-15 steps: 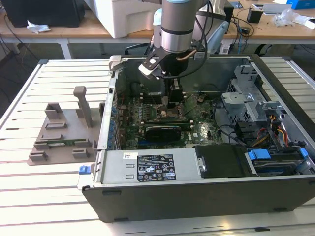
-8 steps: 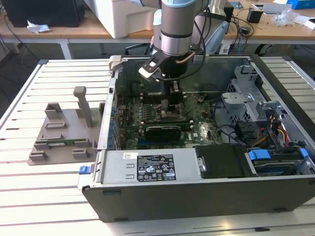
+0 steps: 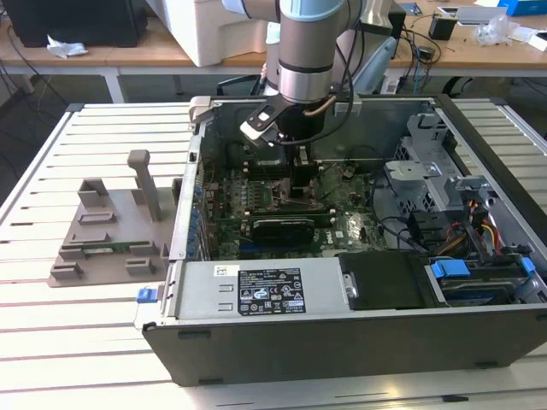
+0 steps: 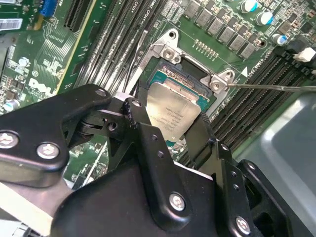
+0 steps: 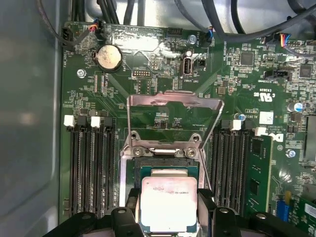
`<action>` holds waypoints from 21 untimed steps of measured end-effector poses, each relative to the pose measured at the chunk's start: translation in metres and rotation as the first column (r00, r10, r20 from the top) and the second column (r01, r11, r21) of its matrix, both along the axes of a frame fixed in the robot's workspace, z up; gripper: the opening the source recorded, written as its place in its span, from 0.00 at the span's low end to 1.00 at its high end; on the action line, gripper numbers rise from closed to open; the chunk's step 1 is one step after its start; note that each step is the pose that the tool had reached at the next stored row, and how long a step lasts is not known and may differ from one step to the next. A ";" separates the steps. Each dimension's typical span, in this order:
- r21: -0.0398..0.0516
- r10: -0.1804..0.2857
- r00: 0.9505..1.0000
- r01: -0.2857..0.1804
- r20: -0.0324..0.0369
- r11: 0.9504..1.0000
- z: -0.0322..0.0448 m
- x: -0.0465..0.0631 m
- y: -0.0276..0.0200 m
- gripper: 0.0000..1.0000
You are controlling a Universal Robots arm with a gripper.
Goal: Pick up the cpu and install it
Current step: 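Place the cpu into insertion slot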
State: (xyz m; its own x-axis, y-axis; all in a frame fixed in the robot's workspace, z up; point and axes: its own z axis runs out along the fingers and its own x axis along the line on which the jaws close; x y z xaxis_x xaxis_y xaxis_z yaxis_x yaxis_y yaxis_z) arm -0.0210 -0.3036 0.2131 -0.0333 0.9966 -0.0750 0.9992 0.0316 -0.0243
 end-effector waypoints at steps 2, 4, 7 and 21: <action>0.000 0.000 1.000 0.000 0.000 1.000 -0.0040 0.000 0.0000 0.55; 0.000 0.000 1.000 0.000 0.000 1.000 -0.0053 0.000 0.0000 0.55; 0.000 -0.005 1.000 0.005 0.000 1.000 -0.0075 0.000 0.0000 0.55; 0.000 -0.008 1.000 0.008 0.000 1.000 -0.0151 -0.001 0.0000 0.55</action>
